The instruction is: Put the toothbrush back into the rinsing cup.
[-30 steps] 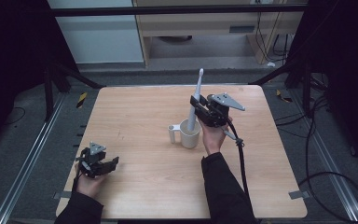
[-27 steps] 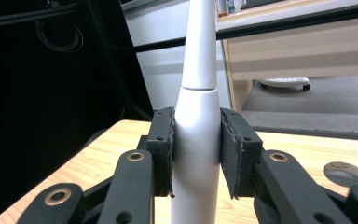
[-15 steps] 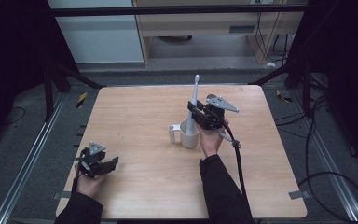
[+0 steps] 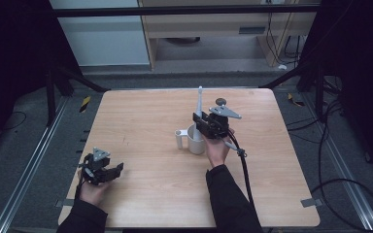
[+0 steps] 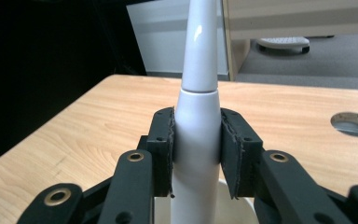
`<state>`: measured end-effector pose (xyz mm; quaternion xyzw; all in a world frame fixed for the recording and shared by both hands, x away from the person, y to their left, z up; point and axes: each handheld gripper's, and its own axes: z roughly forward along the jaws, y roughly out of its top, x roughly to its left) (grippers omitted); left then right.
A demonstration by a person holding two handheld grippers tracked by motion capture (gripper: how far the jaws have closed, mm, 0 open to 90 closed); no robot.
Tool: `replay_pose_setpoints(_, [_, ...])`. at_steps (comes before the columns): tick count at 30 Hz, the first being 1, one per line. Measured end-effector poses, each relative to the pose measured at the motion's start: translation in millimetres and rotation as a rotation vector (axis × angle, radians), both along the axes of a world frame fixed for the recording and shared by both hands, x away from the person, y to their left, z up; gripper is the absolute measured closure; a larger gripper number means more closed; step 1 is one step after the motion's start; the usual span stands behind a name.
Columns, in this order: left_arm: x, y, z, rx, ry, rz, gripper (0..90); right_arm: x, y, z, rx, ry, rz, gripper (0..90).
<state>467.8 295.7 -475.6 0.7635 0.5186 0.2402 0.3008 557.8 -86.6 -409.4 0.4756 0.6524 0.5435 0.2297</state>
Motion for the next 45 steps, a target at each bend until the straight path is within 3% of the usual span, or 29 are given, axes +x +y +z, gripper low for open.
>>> replay_pose_setpoints(10, [-0.1,-0.3,-0.1,0.002,0.001,-0.002,39.4,0.5,1.9,-11.1,-0.058,0.058,0.006,67.3])
replay_pose_setpoints(18, [0.0,-0.4,-0.2,0.004,0.003,-0.002,39.4,2.8,0.4,-18.1,-0.078,0.096,0.008,67.2])
replay_pose_setpoints(45, [0.0,-0.7,-0.5,0.003,0.006,-0.005,39.0,4.5,-5.2,-19.7,-0.107,0.089,-0.010,63.8])
